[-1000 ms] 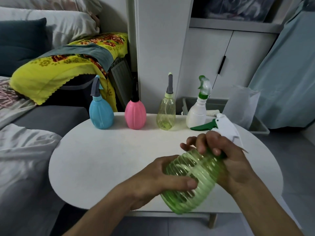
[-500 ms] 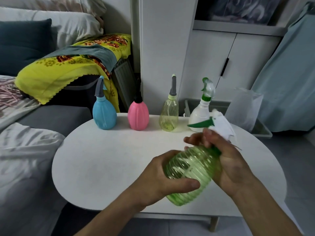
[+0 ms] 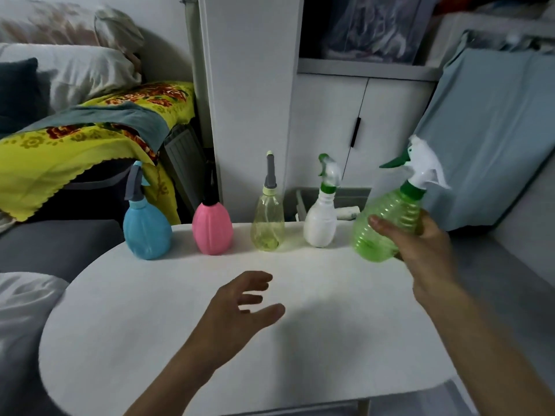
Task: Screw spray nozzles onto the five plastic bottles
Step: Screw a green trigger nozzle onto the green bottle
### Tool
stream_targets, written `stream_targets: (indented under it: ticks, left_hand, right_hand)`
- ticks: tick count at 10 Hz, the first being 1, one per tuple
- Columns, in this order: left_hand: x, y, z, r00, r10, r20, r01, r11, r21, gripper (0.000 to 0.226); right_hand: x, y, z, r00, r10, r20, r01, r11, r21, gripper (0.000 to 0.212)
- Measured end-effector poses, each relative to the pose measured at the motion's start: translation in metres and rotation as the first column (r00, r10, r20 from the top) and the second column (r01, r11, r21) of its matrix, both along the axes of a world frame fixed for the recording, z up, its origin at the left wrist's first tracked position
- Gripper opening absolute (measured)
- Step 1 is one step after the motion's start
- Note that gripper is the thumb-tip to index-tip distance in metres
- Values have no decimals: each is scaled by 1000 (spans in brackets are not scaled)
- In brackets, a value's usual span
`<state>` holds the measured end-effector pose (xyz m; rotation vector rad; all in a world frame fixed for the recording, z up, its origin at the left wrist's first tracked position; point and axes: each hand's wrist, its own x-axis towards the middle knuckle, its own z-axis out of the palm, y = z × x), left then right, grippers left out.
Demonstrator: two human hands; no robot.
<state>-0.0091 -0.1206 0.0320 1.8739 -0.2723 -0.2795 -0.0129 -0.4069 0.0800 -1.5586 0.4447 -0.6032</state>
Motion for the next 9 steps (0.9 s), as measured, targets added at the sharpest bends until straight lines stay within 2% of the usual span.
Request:
stream_targets:
  ticks: [1, 2, 3, 4, 5, 6, 9]
  left_hand:
    - [8, 3, -3, 999, 36, 33, -36, 999, 2, 29]
    - [18, 3, -4, 994, 89, 68, -90, 996, 7, 25]
    - [22, 2, -6, 992, 83, 95, -85, 996, 15, 25]
    - [21, -1, -11, 991, 24, 134, -31, 998, 56, 27]
    - [21, -1, -13, 991, 1, 133, -11, 997, 71, 29]
    - [21, 0, -15, 994, -19, 112, 11, 997, 75, 32]
    - [20, 3, -18, 990, -5, 143, -6, 997, 78, 37]
  right_hand:
    - [28, -35, -4, 989, -148, -19, 145, 982, -117, 61]
    - [68, -67, -24, 959, -277, -66, 259, 944, -202, 71]
    - [90, -78, -45, 954, -292, -66, 275, 941, -197, 67]
    - [112, -87, -74, 951, -306, -47, 293, 938, -183, 54]
    - [121, -87, -91, 949, -305, -75, 283, 934, -216, 63]
    - [126, -81, -118, 953, -281, -111, 230, 913, -338, 72]
    - [128, -73, -120, 931, -356, -84, 295, 867, -401, 80]
